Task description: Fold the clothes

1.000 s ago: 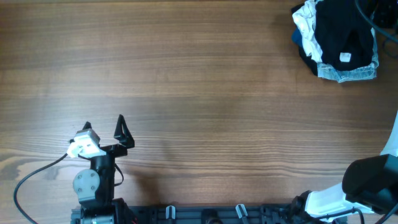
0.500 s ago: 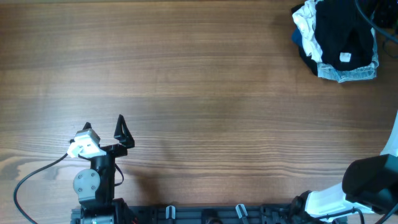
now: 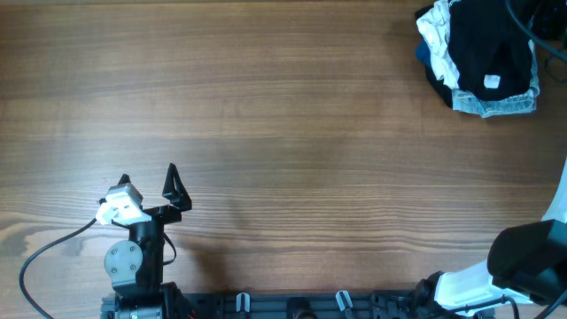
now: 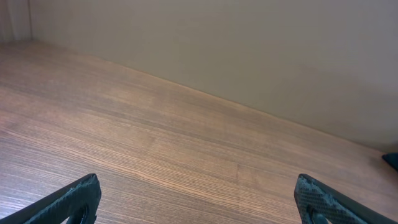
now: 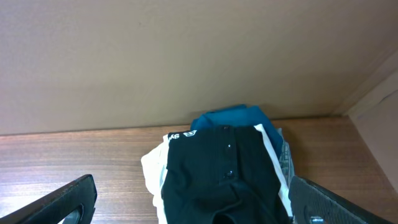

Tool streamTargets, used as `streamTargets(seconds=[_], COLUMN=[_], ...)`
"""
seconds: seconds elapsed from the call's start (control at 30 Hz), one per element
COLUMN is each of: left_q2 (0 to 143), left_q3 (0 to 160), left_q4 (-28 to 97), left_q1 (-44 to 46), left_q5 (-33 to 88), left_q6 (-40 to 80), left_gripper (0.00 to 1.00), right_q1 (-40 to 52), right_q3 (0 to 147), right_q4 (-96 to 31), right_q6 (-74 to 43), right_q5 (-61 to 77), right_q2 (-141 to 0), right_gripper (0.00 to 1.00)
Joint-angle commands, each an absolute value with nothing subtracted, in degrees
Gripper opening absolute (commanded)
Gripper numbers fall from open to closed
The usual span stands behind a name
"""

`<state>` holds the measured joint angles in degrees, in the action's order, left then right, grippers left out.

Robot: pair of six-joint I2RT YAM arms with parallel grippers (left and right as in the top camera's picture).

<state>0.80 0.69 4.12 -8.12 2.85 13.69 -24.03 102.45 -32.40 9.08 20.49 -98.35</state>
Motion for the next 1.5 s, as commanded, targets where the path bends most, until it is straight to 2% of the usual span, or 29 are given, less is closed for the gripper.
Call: streamTargets(seconds=[0.0,0.13,0.33,0.47,0.6,0.8,1.17,1.3,1.47], left_q2=[0.38,0.38,0.38,0.38,0.38,0.38,0.38,0.38,0.38], left_q3=[0.32,0.32,0.32,0.32,0.32,0.32,0.32,0.32,0.32], left_q4=[4.36,4.34,4.34,4.34,4.34,4.36,4.34,4.34,4.36], left_q1=[-7.77,-7.77,-7.77,-7.77,-7.77,-7.77,-7.77,-7.77,-7.77], left_q5=[2.07,2.07,2.07,2.07,2.07,2.07,2.07,2.07,2.07], left_q6=[13.76,13.78,13.78,13.76,13.76,13.78,13.76,13.78,13.76], left_gripper=[1.0,1.0,1.0,1.0,1.0,1.0,1.0,1.0,1.0], right_q1=[-23.18,-20.49,-5.52,8.27,15.42,13.96,12.71,12.71,12.71], right_q3=[102.08,102.08,101.86,100.42,92.23,66.87,23.16,11.6,5.89], right_q4=[-33.17,-37.23,-38.85,-38.26,-31.88,-4.67,36.4,44.12,43.05], right_q6=[8.95,8.97,9.02,21.19,28.29,12.6,12.49,12.97,13.76], right_q5=[20.34,20.34,19.99,13.45,13.52,13.87,16.4,16.56,16.51], right_q2=[-99.22,-95.5,-86.48,-83.22,-79.15,-69.45,-50.87,-44.45,-36.67], right_gripper=[1.0,1.0,1.0,1.0,1.0,1.0,1.0,1.0,1.0])
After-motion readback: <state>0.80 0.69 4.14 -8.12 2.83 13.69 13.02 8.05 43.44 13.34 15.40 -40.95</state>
